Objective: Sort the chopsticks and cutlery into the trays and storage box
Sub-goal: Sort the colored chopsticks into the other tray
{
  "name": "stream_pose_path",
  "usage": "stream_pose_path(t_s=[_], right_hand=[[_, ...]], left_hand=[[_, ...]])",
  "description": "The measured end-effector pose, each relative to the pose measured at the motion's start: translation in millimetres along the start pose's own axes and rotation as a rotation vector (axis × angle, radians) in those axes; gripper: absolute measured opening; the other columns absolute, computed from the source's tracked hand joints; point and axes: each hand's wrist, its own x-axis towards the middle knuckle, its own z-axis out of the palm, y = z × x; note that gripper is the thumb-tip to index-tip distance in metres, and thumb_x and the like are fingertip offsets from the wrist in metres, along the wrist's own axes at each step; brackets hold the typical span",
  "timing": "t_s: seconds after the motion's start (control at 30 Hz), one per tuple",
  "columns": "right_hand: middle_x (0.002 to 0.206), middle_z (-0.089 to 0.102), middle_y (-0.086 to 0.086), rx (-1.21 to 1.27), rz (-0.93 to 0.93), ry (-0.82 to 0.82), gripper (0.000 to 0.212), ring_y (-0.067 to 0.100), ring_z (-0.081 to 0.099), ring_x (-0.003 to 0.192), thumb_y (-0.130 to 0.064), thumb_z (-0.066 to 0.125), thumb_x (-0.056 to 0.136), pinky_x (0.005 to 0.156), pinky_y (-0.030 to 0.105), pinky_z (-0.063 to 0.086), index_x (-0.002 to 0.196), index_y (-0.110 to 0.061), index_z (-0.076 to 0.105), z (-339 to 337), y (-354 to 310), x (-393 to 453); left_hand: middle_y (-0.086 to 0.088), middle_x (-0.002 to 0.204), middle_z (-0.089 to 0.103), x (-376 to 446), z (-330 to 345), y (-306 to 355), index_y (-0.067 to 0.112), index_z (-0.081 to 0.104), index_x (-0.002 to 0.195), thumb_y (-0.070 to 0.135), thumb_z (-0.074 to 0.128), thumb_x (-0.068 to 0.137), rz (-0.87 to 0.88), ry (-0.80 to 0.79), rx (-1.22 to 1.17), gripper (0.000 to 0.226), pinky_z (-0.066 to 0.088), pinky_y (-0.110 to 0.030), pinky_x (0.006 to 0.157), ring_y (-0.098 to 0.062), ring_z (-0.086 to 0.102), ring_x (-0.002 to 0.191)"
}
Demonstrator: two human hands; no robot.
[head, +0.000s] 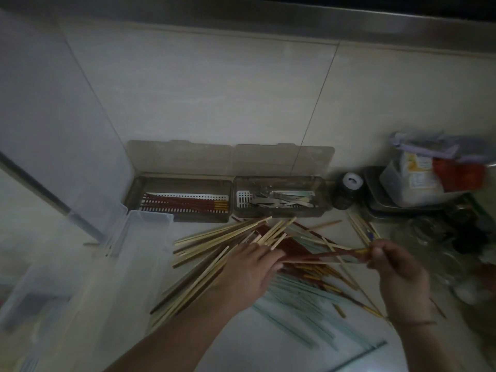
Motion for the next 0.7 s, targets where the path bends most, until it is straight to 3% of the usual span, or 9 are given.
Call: stream_pose_path(t_s=[0.07, 0.17, 0.23, 0.33, 0.43, 0.5, 0.6, 0.7], right_hand=[[0.075, 0.068, -0.010, 0.008, -0.049, -0.055, 0.021, 0.002, 0.062, 0.069, -0.006, 0.059, 0.092, 0.065, 0.008, 0.047, 0.083, -0.025, 0.065, 14, -8, 4], [0.077, 0.066, -0.015, -0.245, -0.220, -0.239, 0.009, -0.004, 0.060, 0.075, -0.027, 0.059, 0.084, 0.064, 0.003, 0.041, 0.082, -0.035, 0.062, 40, -21, 6], [0.083, 0.067, -0.013, -0.514, -0.488, -0.313, 0.015, -0.001, 0.061, 0.073, -0.031, 0.054, 0.084, 0.066, 0.014, 0.047, 0.091, -0.029, 0.067, 59, -32, 11], [0.082, 0.071, 0.000, -0.691, -0.759, -0.397, 0.031, 0.021, 0.066, 0.068, -0.036, 0.043, 0.090, 0.060, 0.031, 0.054, 0.094, -0.022, 0.071, 91, -44, 26], [0.081, 0.072, -0.001, -0.780, -0.709, -0.415, 0.020, 0.021, 0.067, 0.067, -0.035, 0.052, 0.092, 0.057, 0.031, 0.054, 0.093, -0.027, 0.071, 124, -56, 46], [0.084, 0.071, 0.000, -0.810, -0.553, -0.422, 0.013, 0.024, 0.066, 0.070, -0.032, 0.056, 0.092, 0.058, 0.030, 0.050, 0.098, -0.030, 0.068, 147, -60, 60], [0.094, 0.069, 0.001, -0.803, -0.436, -0.397, 0.016, 0.026, 0.063, 0.087, -0.032, 0.056, 0.091, 0.066, 0.031, 0.046, 0.101, -0.029, 0.068, 187, -59, 74], [0.103, 0.065, 0.000, -0.749, -0.455, -0.397, 0.013, 0.030, 0.054, 0.100, -0.026, 0.063, 0.084, 0.076, 0.036, 0.049, 0.091, -0.024, 0.074, 226, -58, 70]], left_hand=[[0.004, 0.089, 0.067, -2, -10, -18, 0.024, 0.063, 0.104, 0.034, 0.040, 0.102, -0.015, 0.091, 0.009, 0.024, 0.049, -0.031, 0.069, -0.020, 0.060, 0.079], [0.006, 0.087, 0.068, -7, -34, -47, 0.025, 0.066, 0.095, 0.031, 0.044, 0.095, -0.096, 0.123, 0.074, 0.024, 0.051, -0.030, 0.069, -0.018, 0.062, 0.077], [0.007, 0.086, 0.066, -10, -49, -69, 0.026, 0.066, 0.093, 0.031, 0.043, 0.092, -0.139, 0.109, 0.130, 0.023, 0.049, -0.031, 0.070, -0.018, 0.060, 0.078], [0.004, 0.084, 0.063, -14, -69, -100, 0.024, 0.065, 0.092, 0.032, 0.041, 0.097, -0.204, 0.191, 0.141, 0.026, 0.044, -0.037, 0.070, -0.020, 0.055, 0.078], [-0.003, 0.108, 0.060, -18, -84, -118, 0.018, 0.061, 0.117, 0.038, 0.041, 0.100, -0.370, 0.323, 0.148, 0.032, 0.044, -0.039, 0.086, -0.024, 0.053, 0.096], [-0.009, 0.133, 0.045, -23, -88, -121, 0.016, 0.041, 0.141, 0.034, 0.052, 0.094, -0.543, 0.363, 0.110, 0.052, 0.036, -0.040, 0.102, -0.027, 0.044, 0.117], [-0.006, 0.145, 0.036, -32, -84, -125, 0.021, 0.029, 0.146, 0.039, 0.052, 0.087, -0.650, 0.202, 0.186, 0.066, 0.027, -0.058, 0.114, -0.030, 0.039, 0.130], [-0.002, 0.142, 0.044, -41, -78, -127, 0.022, 0.047, 0.136, 0.048, 0.039, 0.086, -0.682, 0.032, 0.324, 0.057, 0.022, -0.066, 0.112, -0.025, 0.044, 0.130]])
